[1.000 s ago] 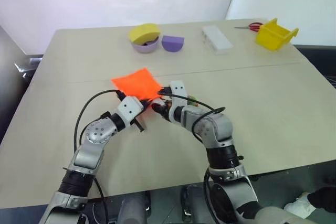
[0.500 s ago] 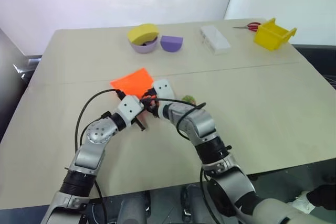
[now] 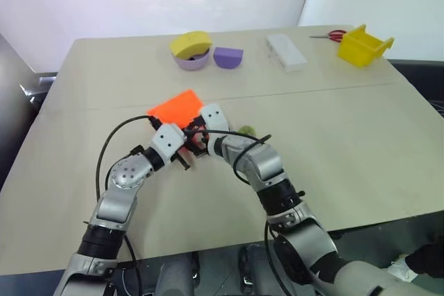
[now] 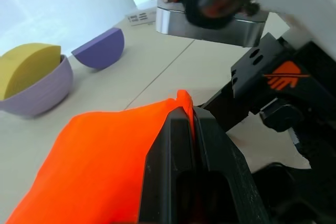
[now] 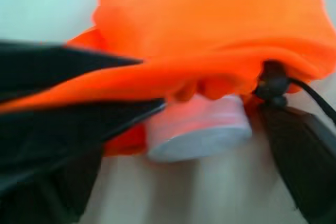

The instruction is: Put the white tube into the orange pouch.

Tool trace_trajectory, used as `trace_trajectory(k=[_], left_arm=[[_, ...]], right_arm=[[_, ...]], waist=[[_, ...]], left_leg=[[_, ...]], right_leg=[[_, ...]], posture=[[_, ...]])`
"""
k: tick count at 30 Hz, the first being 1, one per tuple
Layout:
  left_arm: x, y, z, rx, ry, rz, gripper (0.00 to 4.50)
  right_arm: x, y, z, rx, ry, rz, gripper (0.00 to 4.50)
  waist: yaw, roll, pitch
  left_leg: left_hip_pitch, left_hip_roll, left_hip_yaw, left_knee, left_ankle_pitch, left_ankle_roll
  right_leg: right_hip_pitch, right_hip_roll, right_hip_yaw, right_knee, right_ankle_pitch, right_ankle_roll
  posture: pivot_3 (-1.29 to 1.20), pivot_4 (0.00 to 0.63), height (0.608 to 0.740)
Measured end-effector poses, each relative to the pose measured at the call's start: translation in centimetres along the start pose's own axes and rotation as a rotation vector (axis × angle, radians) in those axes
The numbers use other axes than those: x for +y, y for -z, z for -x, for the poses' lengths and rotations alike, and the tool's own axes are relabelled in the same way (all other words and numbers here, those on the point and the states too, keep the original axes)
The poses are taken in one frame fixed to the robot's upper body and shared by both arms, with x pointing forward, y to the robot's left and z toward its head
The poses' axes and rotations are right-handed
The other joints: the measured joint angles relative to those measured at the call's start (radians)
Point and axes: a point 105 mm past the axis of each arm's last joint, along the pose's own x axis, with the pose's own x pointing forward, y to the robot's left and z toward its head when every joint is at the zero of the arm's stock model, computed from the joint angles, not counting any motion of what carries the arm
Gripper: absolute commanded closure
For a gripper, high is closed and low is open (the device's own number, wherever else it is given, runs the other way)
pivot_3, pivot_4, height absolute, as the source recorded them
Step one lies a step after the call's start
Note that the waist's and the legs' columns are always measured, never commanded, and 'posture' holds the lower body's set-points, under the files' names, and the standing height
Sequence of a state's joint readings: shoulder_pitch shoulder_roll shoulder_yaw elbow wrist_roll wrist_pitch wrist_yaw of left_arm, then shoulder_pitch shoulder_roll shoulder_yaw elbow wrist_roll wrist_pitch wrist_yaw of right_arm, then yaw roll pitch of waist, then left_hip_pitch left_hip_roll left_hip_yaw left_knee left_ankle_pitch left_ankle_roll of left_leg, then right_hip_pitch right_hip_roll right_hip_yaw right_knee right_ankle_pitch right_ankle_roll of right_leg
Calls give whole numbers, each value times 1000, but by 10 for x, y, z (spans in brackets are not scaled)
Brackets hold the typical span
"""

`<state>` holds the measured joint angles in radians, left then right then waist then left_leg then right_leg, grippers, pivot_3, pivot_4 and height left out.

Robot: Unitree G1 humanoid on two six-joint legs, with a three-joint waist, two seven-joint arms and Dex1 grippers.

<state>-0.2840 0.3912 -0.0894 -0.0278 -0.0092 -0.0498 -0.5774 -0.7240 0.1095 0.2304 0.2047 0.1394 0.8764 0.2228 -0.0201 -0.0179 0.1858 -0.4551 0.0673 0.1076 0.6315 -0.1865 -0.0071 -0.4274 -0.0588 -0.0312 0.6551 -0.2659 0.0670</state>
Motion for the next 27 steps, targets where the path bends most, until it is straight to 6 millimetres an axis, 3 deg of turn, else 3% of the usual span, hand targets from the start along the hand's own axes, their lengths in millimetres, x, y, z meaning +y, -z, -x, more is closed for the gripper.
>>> trace_trajectory(k=[19,27], left_arm=[[-8,3,1,9,23,8,4500],[-10,6,3,20,34,9,4500]], right_arm=[[4,-8,56,-17,-255,172,69],[-12,-1,82,-11,-299,260,69]], waist=[[4,0,0],[6,0,0]], left_leg=[[-1,0,-1,0,0,0],[-2,0,-1,0,0,0]], right_leg=[[-1,0,0,0,0,0],[-1,0,-1,-2,0,0]], posture=[[0,150,740],[0,150,740]])
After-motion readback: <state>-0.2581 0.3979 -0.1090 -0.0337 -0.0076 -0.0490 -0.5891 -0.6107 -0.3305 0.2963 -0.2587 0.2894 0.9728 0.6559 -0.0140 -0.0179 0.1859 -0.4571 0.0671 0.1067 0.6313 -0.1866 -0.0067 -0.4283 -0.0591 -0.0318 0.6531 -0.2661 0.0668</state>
